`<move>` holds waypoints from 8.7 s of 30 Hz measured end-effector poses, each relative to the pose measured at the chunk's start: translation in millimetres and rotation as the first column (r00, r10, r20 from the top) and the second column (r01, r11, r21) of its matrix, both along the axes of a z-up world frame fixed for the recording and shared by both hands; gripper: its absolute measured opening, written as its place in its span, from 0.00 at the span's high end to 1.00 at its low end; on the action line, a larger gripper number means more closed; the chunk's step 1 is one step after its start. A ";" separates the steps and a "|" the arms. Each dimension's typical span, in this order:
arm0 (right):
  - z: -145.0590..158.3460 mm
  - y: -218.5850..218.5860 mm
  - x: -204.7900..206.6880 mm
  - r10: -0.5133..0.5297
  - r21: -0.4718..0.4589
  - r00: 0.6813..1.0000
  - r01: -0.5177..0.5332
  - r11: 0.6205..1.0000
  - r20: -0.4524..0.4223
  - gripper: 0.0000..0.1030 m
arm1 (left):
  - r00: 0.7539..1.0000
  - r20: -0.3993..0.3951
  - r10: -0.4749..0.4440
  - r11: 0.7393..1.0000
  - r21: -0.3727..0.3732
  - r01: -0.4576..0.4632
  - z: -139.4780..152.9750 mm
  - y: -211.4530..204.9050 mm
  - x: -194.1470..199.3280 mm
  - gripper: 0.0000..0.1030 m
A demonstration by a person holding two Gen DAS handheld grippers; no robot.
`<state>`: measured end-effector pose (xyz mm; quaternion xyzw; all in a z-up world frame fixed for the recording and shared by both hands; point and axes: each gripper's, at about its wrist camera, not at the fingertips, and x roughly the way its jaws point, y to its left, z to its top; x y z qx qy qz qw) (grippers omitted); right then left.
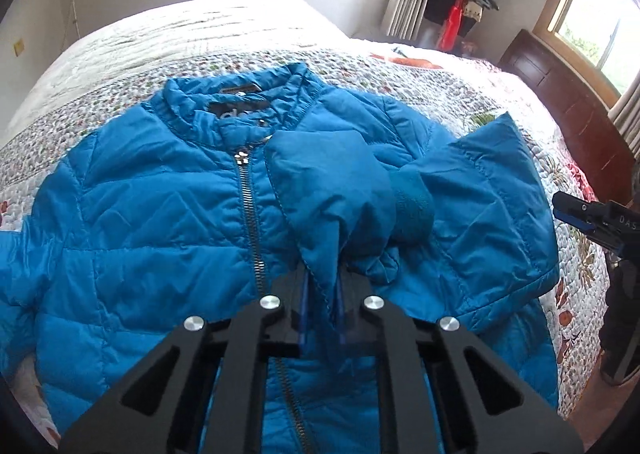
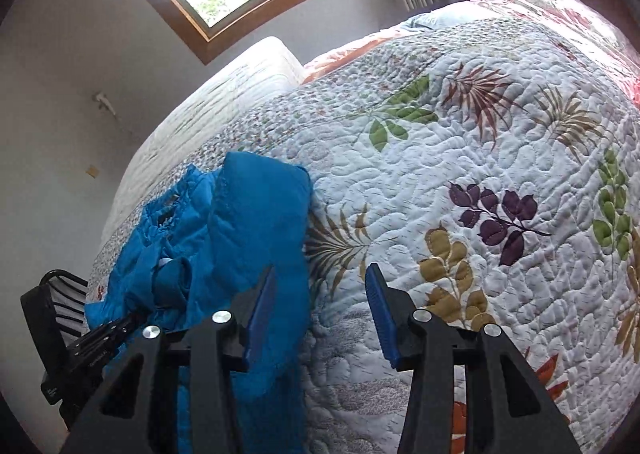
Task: Fold large clothes
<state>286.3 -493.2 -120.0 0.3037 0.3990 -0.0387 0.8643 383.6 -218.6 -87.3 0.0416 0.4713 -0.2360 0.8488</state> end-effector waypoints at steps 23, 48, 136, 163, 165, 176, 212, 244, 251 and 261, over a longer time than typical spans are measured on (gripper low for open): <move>-34.8 93.8 71.4 0.183 -0.154 0.971 -0.206 0.966 -0.156 0.52 | 0.985 0.044 0.169 0.981 0.088 -0.173 -17.2 114.8 32.4 0.44; -19.9 100.7 64.5 0.190 -0.189 0.973 -0.212 0.959 -0.130 0.51 | 0.986 0.151 0.073 0.986 0.134 -0.094 17.5 54.8 39.9 0.95; -1.1 302.6 102.5 0.467 -0.256 0.849 -0.522 0.813 -0.249 0.48 | 0.703 0.073 0.708 0.686 0.164 -0.709 5.6 431.1 -54.6 0.34; -22.2 340.0 113.3 0.500 -0.291 0.821 -0.568 0.770 -0.276 0.49 | 0.587 -0.144 0.796 0.591 -0.019 -0.806 -40.9 518.3 -34.4 0.17; -18.3 328.4 110.8 0.479 -0.296 0.836 -0.545 0.785 -0.267 0.49 | 0.554 -0.146 0.820 0.559 -0.006 -0.829 -39.8 523.0 -44.5 0.17; -28.2 303.6 116.7 0.450 -0.275 0.850 -0.517 0.810 -0.274 0.48 | 0.449 -0.199 0.871 0.429 -0.134 -0.893 -49.9 575.6 -57.8 0.27; -13.5 66.8 -32.8 -0.028 -0.224 0.991 -0.002 0.975 -0.131 0.48 | 0.981 0.194 0.029 0.971 -0.239 0.019 59.4 98.9 -5.7 0.87; -12.4 174.8 71.6 0.288 -0.193 0.929 -0.335 0.922 -0.234 0.53 | 0.966 0.170 0.196 0.978 0.040 -0.206 14.1 172.0 25.5 0.35; 29.4 148.6 46.9 0.234 -0.220 0.968 -0.249 0.943 -0.092 0.90 | 0.963 0.168 0.211 0.976 0.021 -0.218 14.9 177.9 27.4 0.35; -8.9 113.0 48.9 0.149 -0.210 0.966 -0.194 0.958 -0.210 0.87 | 0.969 0.131 0.211 0.967 0.117 -0.226 -18.3 170.2 42.2 0.35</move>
